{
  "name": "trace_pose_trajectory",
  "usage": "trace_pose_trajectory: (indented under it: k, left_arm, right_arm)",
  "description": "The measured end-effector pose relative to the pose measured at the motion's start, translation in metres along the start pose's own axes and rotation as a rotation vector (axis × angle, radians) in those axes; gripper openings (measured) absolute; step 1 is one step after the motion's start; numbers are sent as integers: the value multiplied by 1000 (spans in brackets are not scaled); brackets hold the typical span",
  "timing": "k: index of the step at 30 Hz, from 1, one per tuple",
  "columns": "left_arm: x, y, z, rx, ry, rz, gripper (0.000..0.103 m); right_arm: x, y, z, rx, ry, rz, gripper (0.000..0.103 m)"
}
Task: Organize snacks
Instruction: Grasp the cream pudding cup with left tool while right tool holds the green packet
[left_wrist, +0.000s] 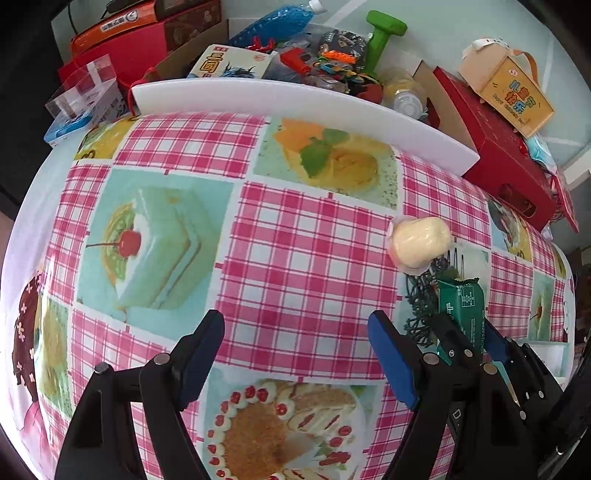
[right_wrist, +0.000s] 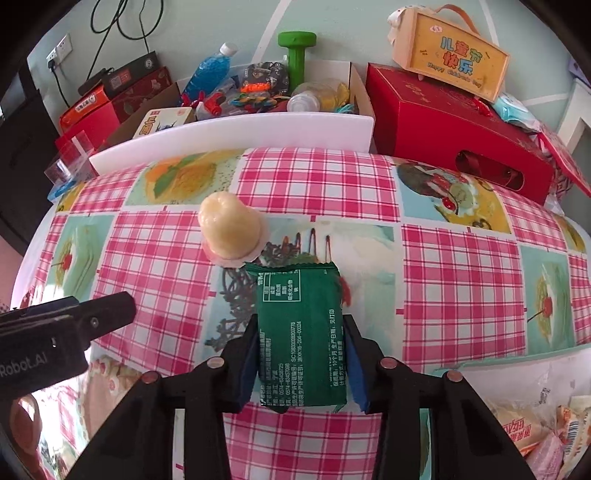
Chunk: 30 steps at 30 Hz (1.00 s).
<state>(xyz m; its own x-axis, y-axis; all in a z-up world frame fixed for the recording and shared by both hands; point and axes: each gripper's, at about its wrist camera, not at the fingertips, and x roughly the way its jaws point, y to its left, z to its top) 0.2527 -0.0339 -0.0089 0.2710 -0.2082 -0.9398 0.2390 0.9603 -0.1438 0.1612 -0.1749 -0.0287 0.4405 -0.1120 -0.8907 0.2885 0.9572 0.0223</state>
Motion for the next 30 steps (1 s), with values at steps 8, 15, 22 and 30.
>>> trace_pose_trajectory:
  k: [8, 15, 22, 30]
  left_arm:
    - [17, -61, 30, 92, -9, -16, 80]
    - [37, -111, 53, 165, -22, -22, 71]
    - [70, -151, 63, 240, -20, 28, 63]
    - [73, -168, 64, 265, -52, 53, 48]
  right_arm:
    - [3, -24, 14, 78, -10, -36, 43]
    - [7, -30, 20, 91, -11, -28, 43]
    - [3, -35, 19, 101, -10, -17, 43]
    - [3, -35, 20, 108, -9, -12, 43]
